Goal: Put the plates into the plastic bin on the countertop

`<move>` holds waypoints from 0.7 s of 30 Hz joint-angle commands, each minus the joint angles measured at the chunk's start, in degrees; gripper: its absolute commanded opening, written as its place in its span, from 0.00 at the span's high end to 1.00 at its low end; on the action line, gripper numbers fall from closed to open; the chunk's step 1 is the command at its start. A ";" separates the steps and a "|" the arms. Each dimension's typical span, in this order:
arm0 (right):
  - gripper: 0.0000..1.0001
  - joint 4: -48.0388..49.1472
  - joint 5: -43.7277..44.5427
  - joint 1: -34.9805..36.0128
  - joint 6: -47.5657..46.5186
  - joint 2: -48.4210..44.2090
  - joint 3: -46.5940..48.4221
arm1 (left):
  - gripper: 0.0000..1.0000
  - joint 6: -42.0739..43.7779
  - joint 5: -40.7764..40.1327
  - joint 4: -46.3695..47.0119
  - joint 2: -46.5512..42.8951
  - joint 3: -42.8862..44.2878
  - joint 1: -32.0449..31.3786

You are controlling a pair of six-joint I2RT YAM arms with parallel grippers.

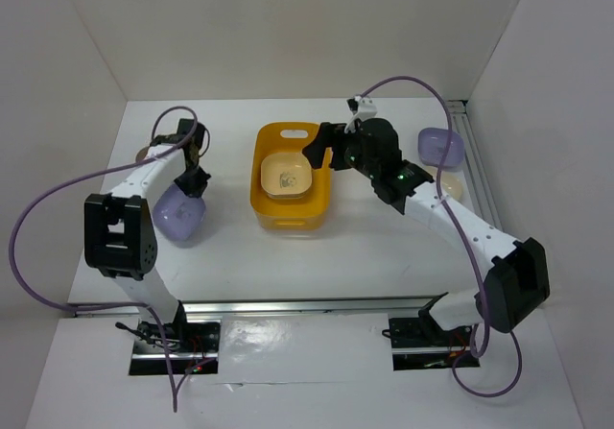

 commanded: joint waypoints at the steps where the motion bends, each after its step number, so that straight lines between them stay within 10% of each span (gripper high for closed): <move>1: 0.06 0.22 2.93 -1.00 0.16 -5.05 0.38 | 1.00 -2.66 -7.03 -7.62 -3.11 11.64 -5.33; 9: 0.06 -4.43 4.17 -5.92 -0.37 -9.81 -0.23 | 1.00 1.62 -16.02 -18.54 -1.37 40.36 -19.90; 21: 0.06 -13.84 12.25 -11.28 -1.43 -16.74 2.13 | 1.00 14.47 -4.68 -10.73 17.71 59.66 -33.99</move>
